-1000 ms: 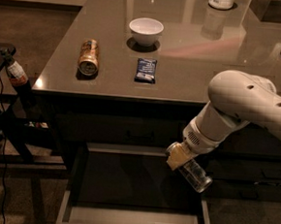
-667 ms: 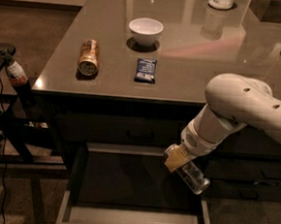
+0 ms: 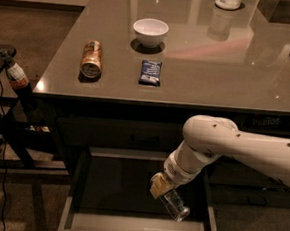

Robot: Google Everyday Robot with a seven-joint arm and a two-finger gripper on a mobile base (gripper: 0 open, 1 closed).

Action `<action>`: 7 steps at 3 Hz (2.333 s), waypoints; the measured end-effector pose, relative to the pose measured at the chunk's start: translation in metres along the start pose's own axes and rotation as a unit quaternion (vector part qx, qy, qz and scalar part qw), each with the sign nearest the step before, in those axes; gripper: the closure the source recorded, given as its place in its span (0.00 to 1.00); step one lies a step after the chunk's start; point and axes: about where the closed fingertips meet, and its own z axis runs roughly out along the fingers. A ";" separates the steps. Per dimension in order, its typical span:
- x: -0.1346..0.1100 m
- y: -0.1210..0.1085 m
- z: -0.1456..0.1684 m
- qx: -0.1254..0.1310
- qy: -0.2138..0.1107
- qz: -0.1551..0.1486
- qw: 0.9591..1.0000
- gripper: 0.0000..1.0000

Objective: Place redbull can into middle drawer

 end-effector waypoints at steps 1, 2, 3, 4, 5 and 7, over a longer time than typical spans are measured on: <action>0.000 0.000 0.000 0.000 0.000 0.000 1.000 1.00; 0.007 0.006 0.045 -0.029 0.018 0.029 0.999 1.00; -0.001 0.007 0.118 -0.057 0.008 0.076 0.995 1.00; -0.001 0.007 0.118 -0.057 0.008 0.076 0.995 1.00; -0.006 0.008 0.149 -0.075 0.001 0.107 0.991 1.00; -0.045 -0.010 0.189 -0.083 -0.041 0.145 0.985 1.00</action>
Offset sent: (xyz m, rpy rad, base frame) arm -0.0333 0.0439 -0.1079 0.0696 0.2092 -0.1034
